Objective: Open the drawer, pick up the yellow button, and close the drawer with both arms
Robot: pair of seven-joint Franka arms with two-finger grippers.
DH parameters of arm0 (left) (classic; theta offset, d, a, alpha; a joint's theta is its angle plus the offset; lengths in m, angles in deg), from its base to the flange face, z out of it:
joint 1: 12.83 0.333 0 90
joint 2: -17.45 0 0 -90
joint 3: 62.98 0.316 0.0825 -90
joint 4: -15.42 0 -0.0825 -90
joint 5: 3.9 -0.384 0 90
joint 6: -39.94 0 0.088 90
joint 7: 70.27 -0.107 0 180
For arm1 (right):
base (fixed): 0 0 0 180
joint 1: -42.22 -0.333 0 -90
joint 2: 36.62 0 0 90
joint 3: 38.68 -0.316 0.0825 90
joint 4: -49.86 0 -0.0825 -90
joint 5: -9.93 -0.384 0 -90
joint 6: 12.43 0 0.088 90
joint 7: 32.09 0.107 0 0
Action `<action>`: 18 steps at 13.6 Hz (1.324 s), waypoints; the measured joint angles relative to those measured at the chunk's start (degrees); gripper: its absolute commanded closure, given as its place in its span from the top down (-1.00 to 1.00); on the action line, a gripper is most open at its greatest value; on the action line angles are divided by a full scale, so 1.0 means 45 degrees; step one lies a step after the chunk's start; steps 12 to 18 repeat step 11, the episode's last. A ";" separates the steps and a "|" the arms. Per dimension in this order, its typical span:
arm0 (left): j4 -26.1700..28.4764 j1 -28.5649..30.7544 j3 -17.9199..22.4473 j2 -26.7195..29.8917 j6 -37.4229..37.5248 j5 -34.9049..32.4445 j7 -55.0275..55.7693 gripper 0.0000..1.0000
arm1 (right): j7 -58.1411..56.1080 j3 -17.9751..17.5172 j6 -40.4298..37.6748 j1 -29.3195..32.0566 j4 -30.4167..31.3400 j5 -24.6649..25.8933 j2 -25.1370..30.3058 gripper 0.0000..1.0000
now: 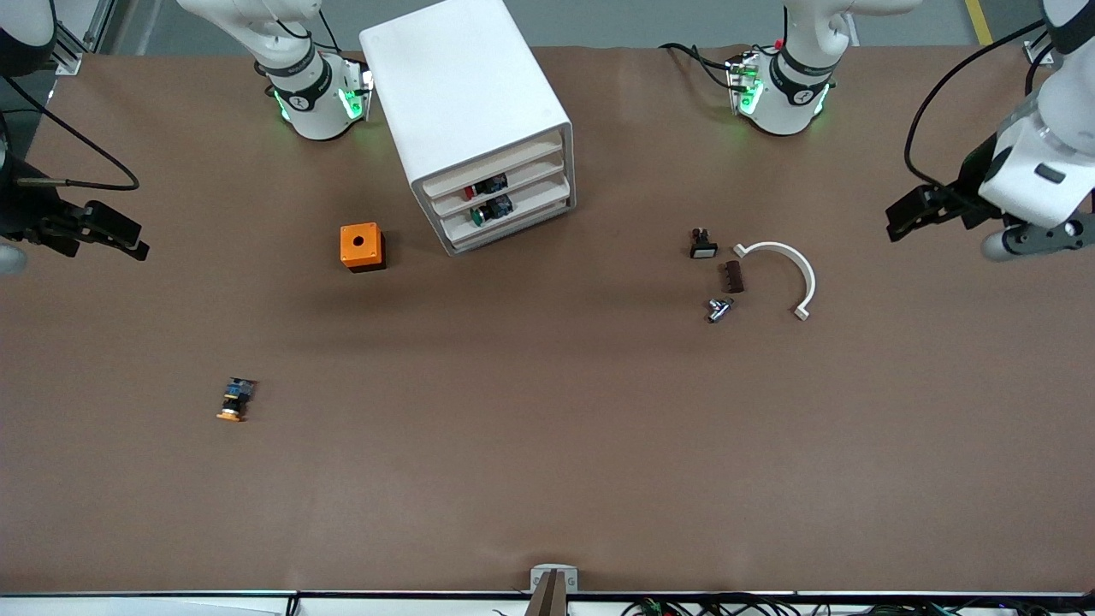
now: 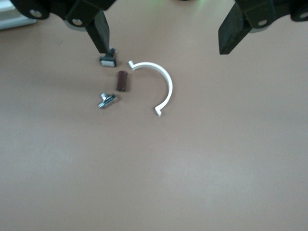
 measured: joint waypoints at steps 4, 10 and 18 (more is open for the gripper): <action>0.1000 0.0090 -0.0071 0.1040 -0.0231 0.0000 -0.0256 0.99 | 0.0000 -0.0007 0.0004 0.0000 0.0000 0.0018 0.0000 1.00; 0.0849 0.0091 -0.0127 0.1087 -0.0248 0.0000 -0.0256 0.99 | 0.0000 -0.0039 0.0031 -0.0037 0.0000 0.0019 0.0000 1.00; 0.0723 0.0091 -0.0126 0.1088 -0.0063 0.0000 -0.0256 0.99 | 0.0000 -0.0045 0.0032 -0.0043 0.0000 0.0019 0.0000 1.00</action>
